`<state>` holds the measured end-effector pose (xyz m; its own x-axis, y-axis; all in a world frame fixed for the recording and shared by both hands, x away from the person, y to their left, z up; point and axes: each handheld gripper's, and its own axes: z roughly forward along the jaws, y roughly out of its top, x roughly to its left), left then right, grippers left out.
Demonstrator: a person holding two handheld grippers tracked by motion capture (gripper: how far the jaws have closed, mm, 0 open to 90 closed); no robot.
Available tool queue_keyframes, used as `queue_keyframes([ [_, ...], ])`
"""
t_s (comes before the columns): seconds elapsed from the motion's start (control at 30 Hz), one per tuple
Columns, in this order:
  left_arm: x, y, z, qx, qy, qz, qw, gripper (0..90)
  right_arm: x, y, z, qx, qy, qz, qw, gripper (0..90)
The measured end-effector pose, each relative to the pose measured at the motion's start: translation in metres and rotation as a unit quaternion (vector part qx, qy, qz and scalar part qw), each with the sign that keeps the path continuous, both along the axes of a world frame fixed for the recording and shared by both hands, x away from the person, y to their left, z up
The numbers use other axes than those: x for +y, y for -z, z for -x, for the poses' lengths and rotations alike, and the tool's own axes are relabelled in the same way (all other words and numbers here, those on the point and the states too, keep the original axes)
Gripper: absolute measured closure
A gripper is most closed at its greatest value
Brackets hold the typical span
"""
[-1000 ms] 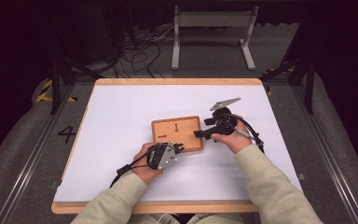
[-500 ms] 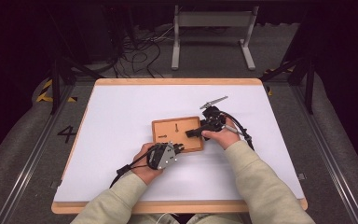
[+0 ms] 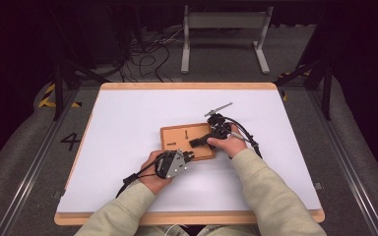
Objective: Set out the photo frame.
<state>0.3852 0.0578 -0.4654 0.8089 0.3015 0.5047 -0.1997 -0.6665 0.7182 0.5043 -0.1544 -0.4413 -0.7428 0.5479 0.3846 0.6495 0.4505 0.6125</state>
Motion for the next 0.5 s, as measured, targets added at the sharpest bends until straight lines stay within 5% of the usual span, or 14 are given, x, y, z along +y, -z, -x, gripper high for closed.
queue_keyframes([
  [0.23,0.0,-0.002,-0.001,0.016,0.003,0.004,0.9999,82.7,-0.004,-0.002,-0.001,0.008,-0.01,-0.006,0.9999,23.2],
  [0.33,0.003,-0.004,-0.002,0.067,-0.008,0.018,0.9975,75.1,-0.007,-0.004,0.0,0.009,-0.014,-0.008,0.9998,25.8],
  [0.5,0.021,-0.014,0.006,0.104,-0.015,0.042,0.9936,57.3,-0.01,-0.007,0.004,-0.004,-0.021,-0.012,0.9997,30.2],
])
